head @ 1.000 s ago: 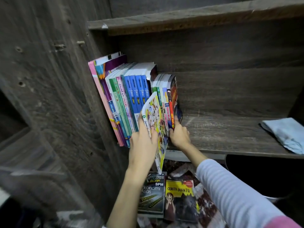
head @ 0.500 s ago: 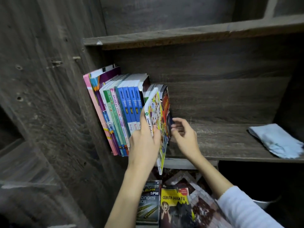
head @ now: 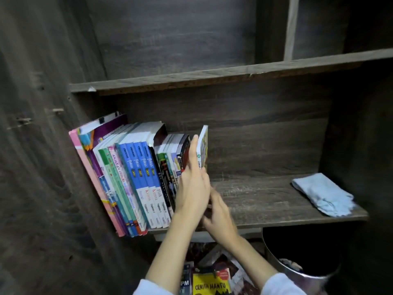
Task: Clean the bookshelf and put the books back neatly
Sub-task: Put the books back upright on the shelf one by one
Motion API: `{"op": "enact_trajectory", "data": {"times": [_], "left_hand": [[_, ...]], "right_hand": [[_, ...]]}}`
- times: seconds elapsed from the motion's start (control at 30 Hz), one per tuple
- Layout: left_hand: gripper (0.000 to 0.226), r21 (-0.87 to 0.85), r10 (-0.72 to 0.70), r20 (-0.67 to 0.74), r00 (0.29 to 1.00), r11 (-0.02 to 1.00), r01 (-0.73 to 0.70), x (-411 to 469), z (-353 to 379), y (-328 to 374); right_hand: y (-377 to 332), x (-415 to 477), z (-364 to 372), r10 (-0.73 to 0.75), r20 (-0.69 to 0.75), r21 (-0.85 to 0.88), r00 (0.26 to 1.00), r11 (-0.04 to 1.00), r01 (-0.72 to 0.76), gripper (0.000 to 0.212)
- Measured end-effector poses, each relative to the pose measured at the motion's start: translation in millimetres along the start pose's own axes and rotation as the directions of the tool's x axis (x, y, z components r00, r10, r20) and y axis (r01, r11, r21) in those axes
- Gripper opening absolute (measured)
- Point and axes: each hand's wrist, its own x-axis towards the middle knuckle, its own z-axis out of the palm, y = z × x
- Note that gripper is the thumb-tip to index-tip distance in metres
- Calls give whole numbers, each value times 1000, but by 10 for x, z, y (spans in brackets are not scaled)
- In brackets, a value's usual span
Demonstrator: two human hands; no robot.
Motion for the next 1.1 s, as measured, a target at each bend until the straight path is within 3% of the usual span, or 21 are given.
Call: {"op": "enact_trajectory", "data": {"times": [0.1,0.2,0.33,0.43,0.6,0.77,1.1], "left_hand": [[71,28,38,19,999,999,-39,54,108,-121],[66,235,81,-32,996,969,-71,132,168,-278],[67,554,149,-86,985,829,-77,274,166,-467],[77,682,144,28,989,721,-125,356,85,-556],[83,733,131,42,990,670,-120,473,43,-653],[79,716,222,-69,973,690,-107,525,149,-783],[74,736,284,-152,947,672,-83,498,332,-852]], "right_hand": [[31,50,95,79,57,37,995,996,-82,75],[120,127,223,109,106,38,988,993,-114,70],[256,203,364,156,130,-34,979,988,-153,68],[312,279,391,156,153,-73,976,986,-147,61],[408,439,412,183,196,-62,963,983,-174,64],[571,473,376,198,305,-9,932,979,-205,83],[720,506,571,370,156,22,916,926,-378,68]]}}
